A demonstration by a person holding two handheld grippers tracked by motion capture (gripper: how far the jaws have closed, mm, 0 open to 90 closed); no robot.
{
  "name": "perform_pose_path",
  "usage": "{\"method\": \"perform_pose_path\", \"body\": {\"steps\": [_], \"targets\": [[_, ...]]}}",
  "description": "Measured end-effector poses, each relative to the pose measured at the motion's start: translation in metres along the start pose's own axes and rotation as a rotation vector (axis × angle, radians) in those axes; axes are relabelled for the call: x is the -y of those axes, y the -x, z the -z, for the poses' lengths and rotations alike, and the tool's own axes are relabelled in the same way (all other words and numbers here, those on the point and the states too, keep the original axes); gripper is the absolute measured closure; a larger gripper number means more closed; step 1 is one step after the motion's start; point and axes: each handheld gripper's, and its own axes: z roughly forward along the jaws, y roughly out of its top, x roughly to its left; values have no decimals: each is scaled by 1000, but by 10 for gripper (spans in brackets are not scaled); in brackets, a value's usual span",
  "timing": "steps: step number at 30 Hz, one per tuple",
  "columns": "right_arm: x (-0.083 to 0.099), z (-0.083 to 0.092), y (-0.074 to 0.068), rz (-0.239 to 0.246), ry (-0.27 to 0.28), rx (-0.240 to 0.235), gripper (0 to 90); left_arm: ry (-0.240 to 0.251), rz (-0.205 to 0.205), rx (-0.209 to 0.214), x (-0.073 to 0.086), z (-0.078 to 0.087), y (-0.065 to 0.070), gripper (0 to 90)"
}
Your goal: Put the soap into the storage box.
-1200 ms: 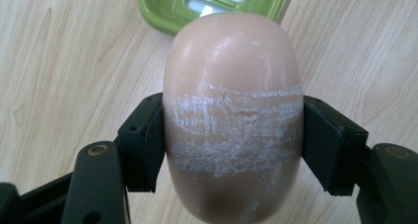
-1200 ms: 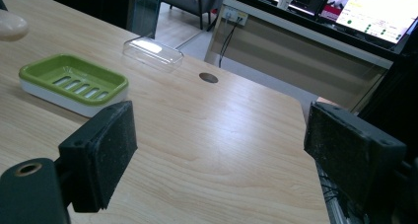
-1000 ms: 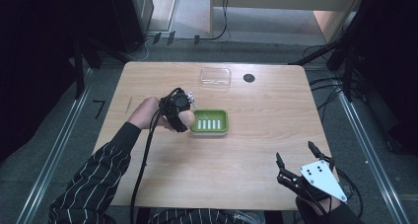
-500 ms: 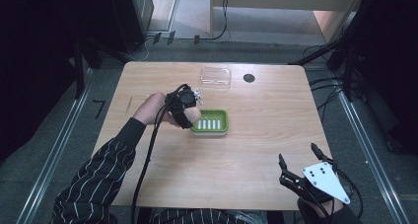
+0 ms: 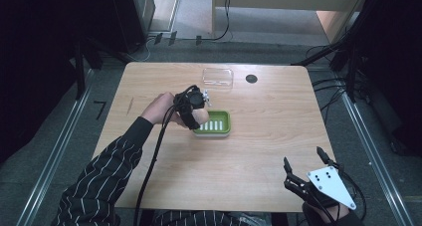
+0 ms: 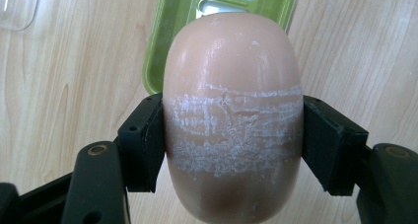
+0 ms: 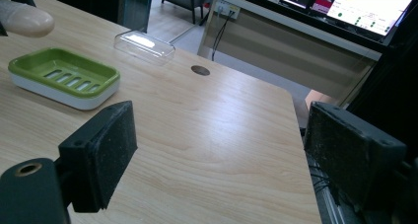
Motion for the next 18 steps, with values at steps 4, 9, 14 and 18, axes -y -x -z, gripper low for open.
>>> {"method": "perform_pose_path", "body": {"steps": [4,9,14,18], "targets": [[1,3,1,-5,-3,11,134,7,-10,3,-6,-4,-2,334],[2,5,1,-5,-7,19,134,7,-28,2,-14,-7,-4,334],[3,7,3,-5,-10,29,134,13,-59,18,-24,-14,-5,334],[4,9,4,-7,-13,38,134,12,-74,27,-31,-20,-4,334]]}}
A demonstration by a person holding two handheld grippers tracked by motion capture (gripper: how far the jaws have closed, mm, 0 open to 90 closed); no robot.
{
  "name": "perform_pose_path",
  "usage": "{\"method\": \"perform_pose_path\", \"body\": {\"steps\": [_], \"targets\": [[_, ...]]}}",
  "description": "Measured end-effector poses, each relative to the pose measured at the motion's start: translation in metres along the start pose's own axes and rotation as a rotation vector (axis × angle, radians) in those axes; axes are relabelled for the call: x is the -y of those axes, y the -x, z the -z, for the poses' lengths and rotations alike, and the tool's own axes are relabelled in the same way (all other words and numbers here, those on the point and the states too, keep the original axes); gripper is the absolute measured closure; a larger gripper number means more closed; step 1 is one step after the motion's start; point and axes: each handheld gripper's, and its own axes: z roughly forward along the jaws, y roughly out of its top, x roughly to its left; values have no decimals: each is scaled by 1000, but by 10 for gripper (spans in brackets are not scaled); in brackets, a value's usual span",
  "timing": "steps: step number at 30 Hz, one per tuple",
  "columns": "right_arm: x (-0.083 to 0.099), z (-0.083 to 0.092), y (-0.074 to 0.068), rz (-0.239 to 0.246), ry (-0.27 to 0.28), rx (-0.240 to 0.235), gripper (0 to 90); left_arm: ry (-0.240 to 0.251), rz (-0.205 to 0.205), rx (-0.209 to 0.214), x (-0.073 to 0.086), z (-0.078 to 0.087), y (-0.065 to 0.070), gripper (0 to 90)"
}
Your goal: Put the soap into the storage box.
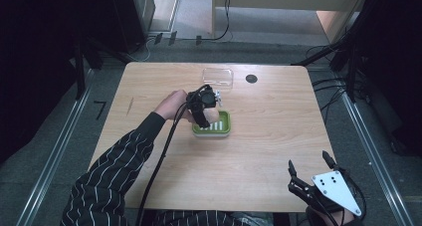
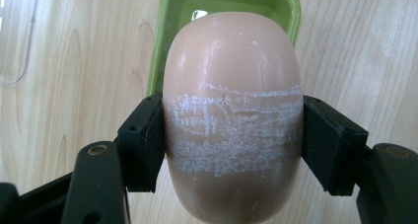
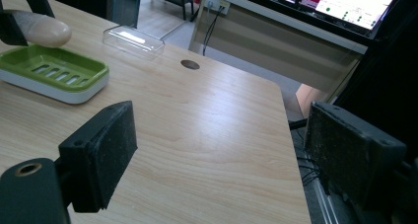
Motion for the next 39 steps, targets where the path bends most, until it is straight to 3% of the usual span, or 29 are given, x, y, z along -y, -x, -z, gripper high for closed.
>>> {"method": "perform_pose_path", "body": {"steps": [7,39], "targets": [[2,4,2,-8,-4,16,134,-12,-34,6,-8,-8,-2,334],[3,7,3,-12,-5,25,134,-33,-70,1,-17,-43,-7,332]]}}
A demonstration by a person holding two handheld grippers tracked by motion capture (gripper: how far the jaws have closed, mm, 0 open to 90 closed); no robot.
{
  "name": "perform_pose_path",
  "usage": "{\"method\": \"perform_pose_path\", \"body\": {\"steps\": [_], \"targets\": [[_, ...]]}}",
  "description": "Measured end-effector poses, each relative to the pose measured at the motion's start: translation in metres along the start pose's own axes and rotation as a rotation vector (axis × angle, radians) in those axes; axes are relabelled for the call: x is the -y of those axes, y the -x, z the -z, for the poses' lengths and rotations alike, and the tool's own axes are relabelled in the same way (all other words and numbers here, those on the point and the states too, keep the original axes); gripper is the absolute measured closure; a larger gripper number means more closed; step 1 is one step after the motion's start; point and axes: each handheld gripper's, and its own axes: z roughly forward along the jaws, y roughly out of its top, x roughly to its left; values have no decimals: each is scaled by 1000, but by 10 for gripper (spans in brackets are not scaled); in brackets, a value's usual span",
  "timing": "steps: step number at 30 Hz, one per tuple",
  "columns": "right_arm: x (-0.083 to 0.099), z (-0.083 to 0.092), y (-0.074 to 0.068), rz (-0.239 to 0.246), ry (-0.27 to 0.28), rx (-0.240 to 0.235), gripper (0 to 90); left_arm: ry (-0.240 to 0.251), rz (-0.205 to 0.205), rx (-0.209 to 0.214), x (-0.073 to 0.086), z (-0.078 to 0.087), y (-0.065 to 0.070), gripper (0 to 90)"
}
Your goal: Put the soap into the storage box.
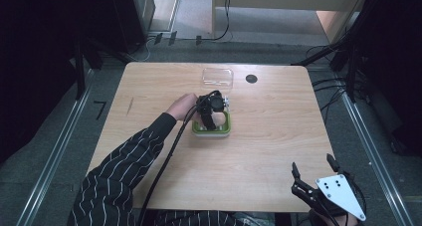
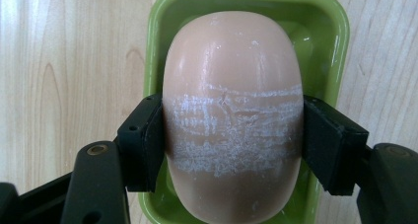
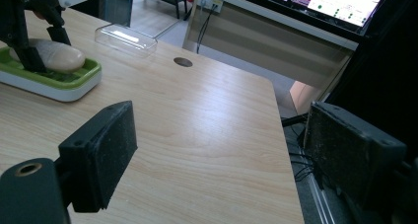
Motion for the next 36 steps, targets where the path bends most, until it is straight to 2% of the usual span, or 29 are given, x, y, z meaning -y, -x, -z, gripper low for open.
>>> {"method": "perform_pose_path", "body": {"steps": [16,25,31,36], "targets": [[0,0,0,1,1,1,134,-13,-22,-20,1,-4,0,332],[0,0,0,0,1,2,134,-15,-24,-13,3,-7,0,331],[0,0,0,0,1,2,134,-33,-32,-9,2,-9,0,330],[0,0,0,1,1,2,134,-23,-32,-12,2,-9,-1,330]]}}
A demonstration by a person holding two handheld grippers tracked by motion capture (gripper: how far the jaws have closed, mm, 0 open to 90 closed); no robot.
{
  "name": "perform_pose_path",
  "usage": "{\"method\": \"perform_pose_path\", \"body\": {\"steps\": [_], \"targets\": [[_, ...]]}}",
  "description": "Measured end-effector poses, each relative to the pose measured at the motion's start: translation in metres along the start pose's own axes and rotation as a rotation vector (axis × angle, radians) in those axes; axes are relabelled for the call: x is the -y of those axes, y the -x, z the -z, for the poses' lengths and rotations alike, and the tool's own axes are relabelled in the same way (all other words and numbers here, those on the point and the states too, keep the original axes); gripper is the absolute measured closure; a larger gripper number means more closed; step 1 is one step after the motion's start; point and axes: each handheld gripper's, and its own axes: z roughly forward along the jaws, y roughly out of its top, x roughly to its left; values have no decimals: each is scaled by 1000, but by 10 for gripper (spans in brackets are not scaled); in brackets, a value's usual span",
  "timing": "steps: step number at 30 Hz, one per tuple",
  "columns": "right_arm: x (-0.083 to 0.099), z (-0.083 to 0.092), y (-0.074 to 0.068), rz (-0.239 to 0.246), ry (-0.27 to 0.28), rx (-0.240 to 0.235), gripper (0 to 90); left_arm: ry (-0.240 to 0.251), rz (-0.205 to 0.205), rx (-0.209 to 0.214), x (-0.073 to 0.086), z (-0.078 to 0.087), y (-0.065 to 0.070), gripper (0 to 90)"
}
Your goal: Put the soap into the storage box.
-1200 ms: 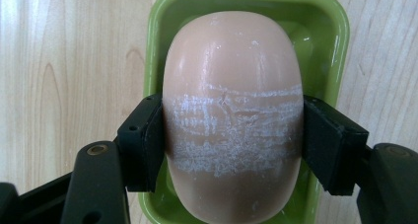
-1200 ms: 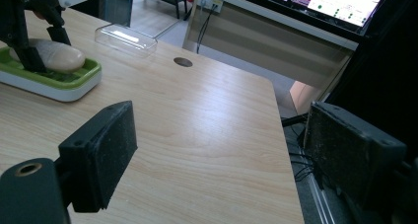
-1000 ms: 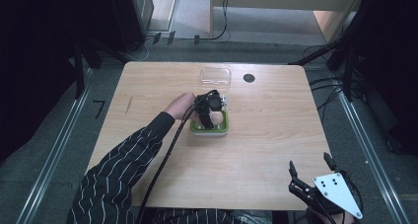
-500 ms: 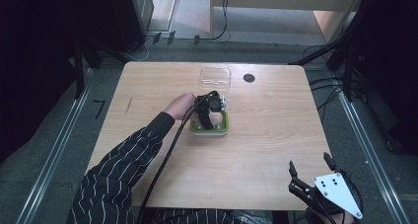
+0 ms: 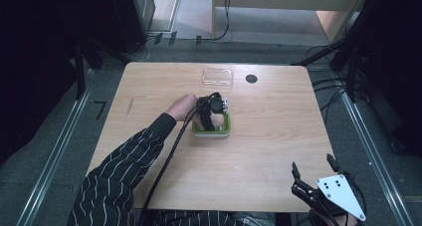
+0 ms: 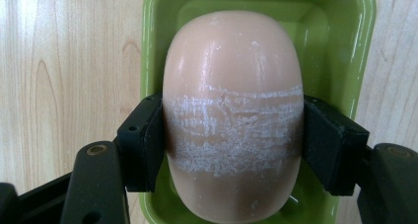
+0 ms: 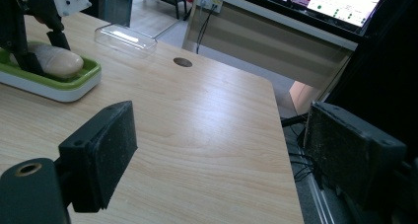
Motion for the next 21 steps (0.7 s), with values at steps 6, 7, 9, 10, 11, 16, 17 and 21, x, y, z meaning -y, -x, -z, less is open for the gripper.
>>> {"method": "perform_pose_path", "body": {"steps": [6,7,9,10,11,16,17,21], "targets": [[0,0,0,0,0,0,134,6,-3,-1,0,0,0,330],[0,0,0,2,1,0,134,15,-4,0,0,1,0,333],[0,0,0,0,0,0,134,19,-1,-4,0,1,1,324],[0,0,0,0,0,1,134,18,-1,-6,0,1,1,323],[0,0,0,1,0,1,134,18,-1,-5,0,1,0,322],[0,0,0,2,1,1,134,20,11,-2,0,4,0,306],[0,0,0,1,1,1,134,23,16,-2,0,5,0,296],[0,0,0,-1,0,-1,134,11,33,-4,0,9,-1,223]]}}
